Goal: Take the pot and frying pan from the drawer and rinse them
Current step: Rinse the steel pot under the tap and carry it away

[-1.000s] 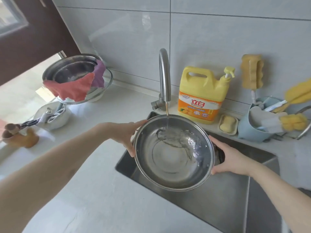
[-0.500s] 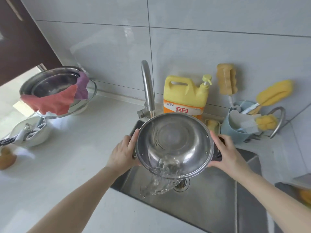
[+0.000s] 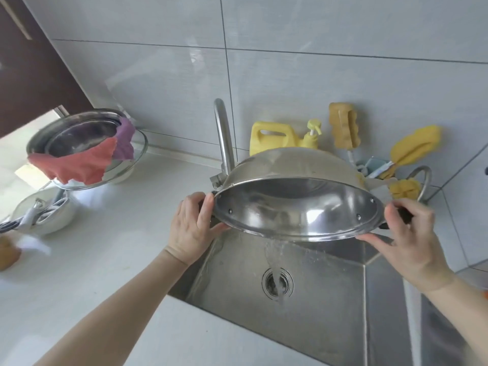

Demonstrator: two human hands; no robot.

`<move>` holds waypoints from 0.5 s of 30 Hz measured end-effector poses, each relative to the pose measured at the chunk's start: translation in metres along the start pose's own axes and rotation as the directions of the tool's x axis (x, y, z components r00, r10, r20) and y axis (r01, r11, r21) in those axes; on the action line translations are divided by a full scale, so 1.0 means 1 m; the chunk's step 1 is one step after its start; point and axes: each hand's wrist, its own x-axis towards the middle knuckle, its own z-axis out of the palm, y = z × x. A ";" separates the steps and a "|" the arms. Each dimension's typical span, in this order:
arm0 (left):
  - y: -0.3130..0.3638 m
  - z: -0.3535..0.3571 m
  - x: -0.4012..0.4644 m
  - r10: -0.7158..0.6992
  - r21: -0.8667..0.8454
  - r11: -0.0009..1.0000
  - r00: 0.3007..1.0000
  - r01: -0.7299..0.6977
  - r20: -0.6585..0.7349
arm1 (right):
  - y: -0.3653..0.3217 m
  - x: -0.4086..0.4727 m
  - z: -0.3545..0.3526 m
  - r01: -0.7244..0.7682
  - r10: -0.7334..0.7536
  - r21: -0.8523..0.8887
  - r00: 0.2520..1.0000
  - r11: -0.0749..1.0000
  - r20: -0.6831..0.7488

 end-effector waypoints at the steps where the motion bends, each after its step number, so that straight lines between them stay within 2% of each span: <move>1: 0.000 -0.002 0.006 0.006 0.006 1.000 1.000 -0.006 -0.020 | 0.000 0.004 -0.004 0.010 -0.011 -0.011 1.000 1.000 -0.030; 4: 0.000 -0.004 0.019 0.014 0.007 1.000 0.999 -0.014 -0.039 | 0.005 0.011 -0.013 0.037 -0.037 0.010 0.997 0.999 -0.070; 7: 0.001 0.000 0.021 -0.002 -0.023 1.000 1.000 0.002 0.019 | 0.009 0.013 -0.015 0.005 -0.005 0.014 0.999 1.000 -0.050; 9: 0.006 0.003 0.020 -0.042 -0.080 0.995 0.992 0.052 0.116 | 0.009 0.009 -0.013 -0.059 0.058 0.006 0.998 0.998 0.030; 10: 0.009 0.004 0.019 -0.068 -0.108 0.990 0.979 0.089 0.190 | 0.010 0.005 -0.012 -0.109 0.108 0.004 0.987 0.994 0.118; 11: 0.012 0.005 0.017 -0.092 -0.131 0.983 0.957 0.132 0.275 | 0.013 0.000 -0.010 -0.175 0.168 0.012 0.959 0.984 0.228; 13: 0.018 0.009 0.011 -0.116 -0.171 0.960 0.872 0.221 0.476 | 0.023 -0.011 -0.002 -0.347 0.287 0.051 0.841 0.936 0.458; 15: 0.022 0.016 0.002 -0.112 -0.175 0.936 0.727 0.307 0.677 | 0.034 -0.019 0.006 -0.496 0.331 0.081 0.684 0.865 0.650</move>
